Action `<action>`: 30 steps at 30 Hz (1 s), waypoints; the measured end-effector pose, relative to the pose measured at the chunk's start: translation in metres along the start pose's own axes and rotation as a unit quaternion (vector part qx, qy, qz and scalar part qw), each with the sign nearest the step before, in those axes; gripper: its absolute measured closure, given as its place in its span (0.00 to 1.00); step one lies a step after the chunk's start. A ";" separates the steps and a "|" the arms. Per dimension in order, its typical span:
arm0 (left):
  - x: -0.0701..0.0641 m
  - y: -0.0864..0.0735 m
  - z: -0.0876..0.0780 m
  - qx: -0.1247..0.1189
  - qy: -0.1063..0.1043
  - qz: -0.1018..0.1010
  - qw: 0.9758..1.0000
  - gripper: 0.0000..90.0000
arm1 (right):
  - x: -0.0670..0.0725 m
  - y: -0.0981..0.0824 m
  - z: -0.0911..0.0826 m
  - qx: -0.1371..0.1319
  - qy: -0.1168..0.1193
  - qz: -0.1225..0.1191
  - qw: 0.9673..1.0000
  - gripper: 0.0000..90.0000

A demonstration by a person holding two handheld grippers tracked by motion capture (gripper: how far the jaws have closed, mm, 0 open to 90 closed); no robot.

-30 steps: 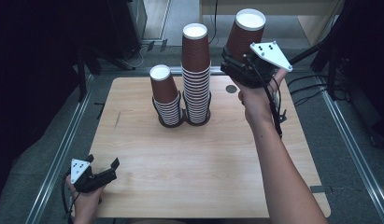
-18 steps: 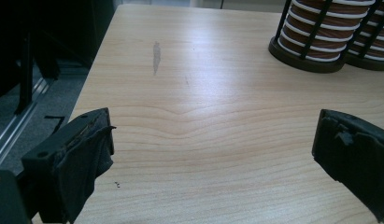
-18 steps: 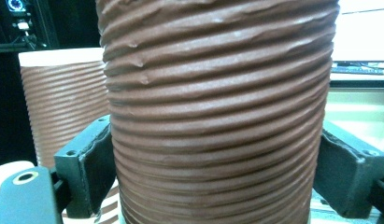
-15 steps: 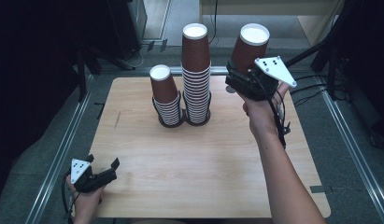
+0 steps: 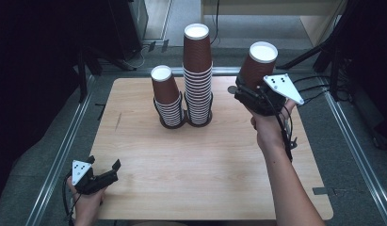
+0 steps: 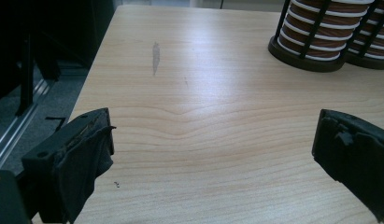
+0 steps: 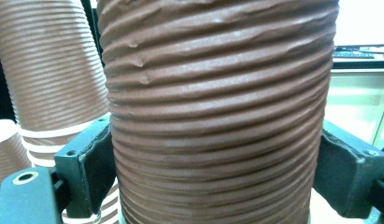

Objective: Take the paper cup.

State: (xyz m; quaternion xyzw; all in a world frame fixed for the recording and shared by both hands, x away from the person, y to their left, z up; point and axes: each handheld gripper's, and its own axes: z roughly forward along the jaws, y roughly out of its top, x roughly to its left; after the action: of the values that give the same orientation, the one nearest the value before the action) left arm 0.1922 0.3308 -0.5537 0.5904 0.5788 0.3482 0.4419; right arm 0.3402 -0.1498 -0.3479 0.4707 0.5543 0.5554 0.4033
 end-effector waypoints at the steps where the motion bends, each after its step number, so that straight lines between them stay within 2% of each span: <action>1: 0.000 0.000 0.000 0.001 0.000 0.000 1.000 0.00 | -0.002 -0.004 -0.003 0.002 0.000 0.000 1.000 0.13; 7: 0.000 0.000 0.000 0.000 0.001 0.000 1.000 0.00 | -0.008 -0.018 -0.010 0.004 0.005 -0.003 1.000 0.13; 14: 0.000 0.000 0.000 0.002 0.002 0.003 1.000 0.00 | -0.017 -0.033 -0.018 0.011 0.003 0.004 1.000 0.13; 23: -0.001 0.000 0.000 0.000 0.004 0.006 1.000 0.00 | -0.026 -0.053 -0.030 0.020 0.001 -0.003 1.000 0.13; 30: -0.001 0.000 0.000 0.001 0.005 0.006 1.000 0.00 | -0.034 -0.072 -0.035 0.030 -0.002 0.002 1.000 0.13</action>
State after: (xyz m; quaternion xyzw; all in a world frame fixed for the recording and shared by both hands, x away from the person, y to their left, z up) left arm 0.1921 0.3294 -0.5540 0.5922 0.5779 0.3531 0.4367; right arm 0.3088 -0.1871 -0.4197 0.4848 0.5690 0.5383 0.3892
